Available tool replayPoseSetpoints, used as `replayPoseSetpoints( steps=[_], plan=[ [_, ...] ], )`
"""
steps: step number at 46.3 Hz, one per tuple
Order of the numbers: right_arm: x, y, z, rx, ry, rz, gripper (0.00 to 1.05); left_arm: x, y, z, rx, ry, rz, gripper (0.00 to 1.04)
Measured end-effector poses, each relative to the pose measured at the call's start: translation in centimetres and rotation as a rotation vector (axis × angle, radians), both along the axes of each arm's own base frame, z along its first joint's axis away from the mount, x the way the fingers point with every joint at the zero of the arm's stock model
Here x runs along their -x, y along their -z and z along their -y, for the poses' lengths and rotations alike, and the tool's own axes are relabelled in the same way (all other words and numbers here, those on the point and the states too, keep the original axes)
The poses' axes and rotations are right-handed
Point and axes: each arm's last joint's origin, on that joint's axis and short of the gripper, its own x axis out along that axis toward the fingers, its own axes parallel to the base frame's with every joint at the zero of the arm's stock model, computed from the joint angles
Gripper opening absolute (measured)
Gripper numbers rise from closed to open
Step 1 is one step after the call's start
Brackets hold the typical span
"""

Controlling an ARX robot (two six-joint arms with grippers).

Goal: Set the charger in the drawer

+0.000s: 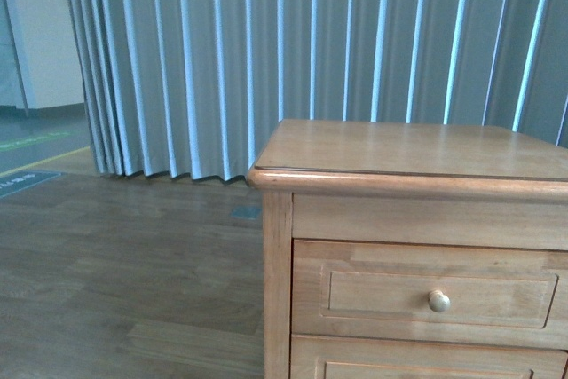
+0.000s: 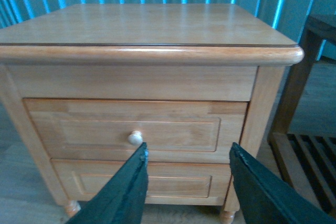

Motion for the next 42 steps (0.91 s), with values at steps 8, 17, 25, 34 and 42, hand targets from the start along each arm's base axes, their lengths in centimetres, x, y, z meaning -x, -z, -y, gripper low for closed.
replayPoseSetpoints(
  steps=[8,17,25,34,42],
  plan=[
    [2.0,1.3,0.0,0.000,0.005,-0.015,0.06,0.0,0.0,0.0,0.000,0.000,0.000,0.99],
    [3.4,1.1,0.0,0.003,0.005,-0.005,0.02,0.0,0.0,0.0,0.000,0.000,0.000,0.99],
    [4.4,1.0,0.0,0.003,0.005,-0.004,0.02,0.0,0.0,0.0,0.000,0.000,0.000,0.99],
    [5.4,0.8,0.0,0.003,0.005,0.004,0.02,0.0,0.0,0.0,0.000,0.000,0.000,0.99],
    [6.0,0.6,0.0,0.003,0.004,0.011,0.02,0.0,0.0,0.0,0.000,0.000,0.000,0.99]
  ],
)
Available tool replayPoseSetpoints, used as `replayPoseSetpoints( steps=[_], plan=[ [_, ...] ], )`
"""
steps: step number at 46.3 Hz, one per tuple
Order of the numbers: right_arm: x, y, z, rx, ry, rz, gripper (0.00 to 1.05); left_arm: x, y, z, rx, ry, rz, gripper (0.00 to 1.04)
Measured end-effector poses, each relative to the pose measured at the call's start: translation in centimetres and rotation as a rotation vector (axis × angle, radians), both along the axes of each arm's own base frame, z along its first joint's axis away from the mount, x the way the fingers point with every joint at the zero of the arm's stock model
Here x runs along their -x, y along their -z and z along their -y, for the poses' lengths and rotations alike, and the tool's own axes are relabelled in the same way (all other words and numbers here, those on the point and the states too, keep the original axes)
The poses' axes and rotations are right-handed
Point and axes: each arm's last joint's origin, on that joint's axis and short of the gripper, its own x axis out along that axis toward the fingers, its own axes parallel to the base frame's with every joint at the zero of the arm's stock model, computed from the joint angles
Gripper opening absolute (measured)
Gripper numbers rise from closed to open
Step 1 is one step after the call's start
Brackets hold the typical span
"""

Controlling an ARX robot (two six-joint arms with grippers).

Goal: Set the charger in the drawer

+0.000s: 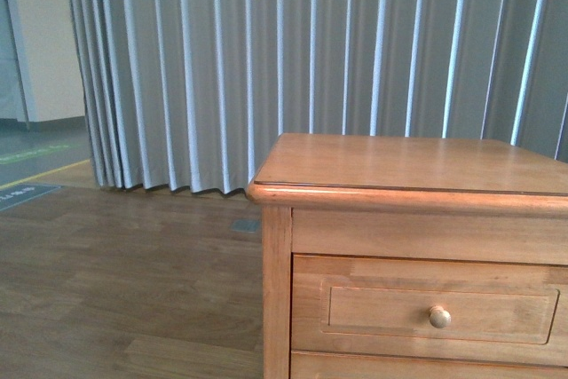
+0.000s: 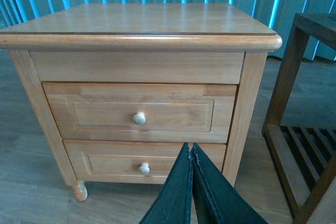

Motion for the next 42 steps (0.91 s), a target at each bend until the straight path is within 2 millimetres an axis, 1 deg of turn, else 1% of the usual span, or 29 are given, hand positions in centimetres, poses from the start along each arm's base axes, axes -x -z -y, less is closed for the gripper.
replayPoseSetpoints(
  steps=[9,36,39,42],
  plan=[
    [0.8,-0.1,0.0,0.000,-0.002,0.005,0.02,0.0,0.0,0.0,0.000,0.000,0.000,0.99],
    [2.0,-0.1,0.0,0.000,-0.002,0.007,0.02,0.0,0.0,0.0,0.000,0.000,0.000,0.99],
    [2.6,0.3,0.0,0.000,-0.003,-0.027,0.02,0.0,0.0,0.0,0.000,0.000,0.000,0.99],
    [3.0,0.2,0.0,0.000,-0.003,-0.006,0.02,0.0,0.0,0.0,0.000,0.000,0.000,0.99]
  ],
)
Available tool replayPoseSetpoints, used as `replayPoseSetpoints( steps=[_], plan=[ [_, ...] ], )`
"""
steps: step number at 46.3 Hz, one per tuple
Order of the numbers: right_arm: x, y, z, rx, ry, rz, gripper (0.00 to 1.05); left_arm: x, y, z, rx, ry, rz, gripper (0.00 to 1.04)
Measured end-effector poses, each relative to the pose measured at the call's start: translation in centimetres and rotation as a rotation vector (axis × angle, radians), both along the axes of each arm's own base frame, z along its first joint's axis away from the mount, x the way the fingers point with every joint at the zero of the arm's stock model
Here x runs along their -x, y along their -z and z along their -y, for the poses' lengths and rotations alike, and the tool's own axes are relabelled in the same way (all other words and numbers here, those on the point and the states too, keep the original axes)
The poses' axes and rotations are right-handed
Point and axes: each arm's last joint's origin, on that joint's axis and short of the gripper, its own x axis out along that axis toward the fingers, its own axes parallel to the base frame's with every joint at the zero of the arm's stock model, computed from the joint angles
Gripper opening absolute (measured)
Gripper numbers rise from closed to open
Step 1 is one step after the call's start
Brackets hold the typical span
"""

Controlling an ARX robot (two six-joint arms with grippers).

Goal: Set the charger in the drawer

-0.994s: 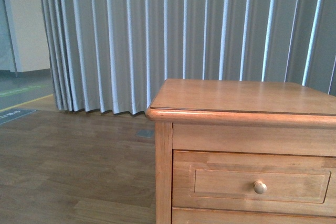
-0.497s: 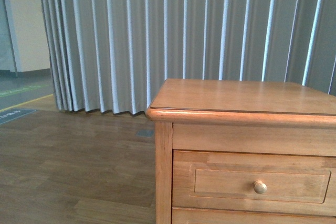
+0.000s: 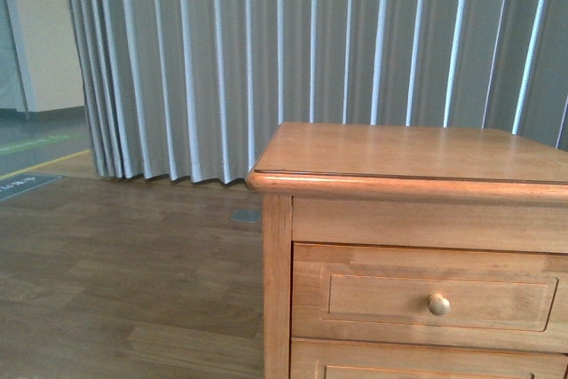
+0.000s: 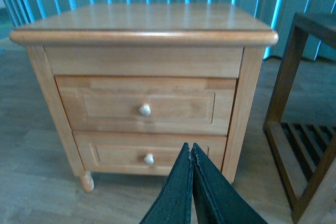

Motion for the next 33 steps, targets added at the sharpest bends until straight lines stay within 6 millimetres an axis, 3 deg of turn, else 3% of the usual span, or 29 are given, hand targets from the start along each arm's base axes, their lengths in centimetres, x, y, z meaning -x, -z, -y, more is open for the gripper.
replayPoseSetpoints(
  steps=[19,30,33],
  plan=[
    [0.08,-0.05,0.00,0.000,0.000,0.007,0.02,0.00,0.00,0.00,0.000,0.000,0.000,0.99],
    [0.08,-0.05,0.00,0.001,0.000,0.007,0.41,0.00,0.00,0.00,0.000,0.000,0.000,0.99],
    [0.08,-0.05,0.00,0.000,0.000,0.007,0.57,0.00,0.00,0.00,0.000,0.000,0.000,0.99]
  ],
)
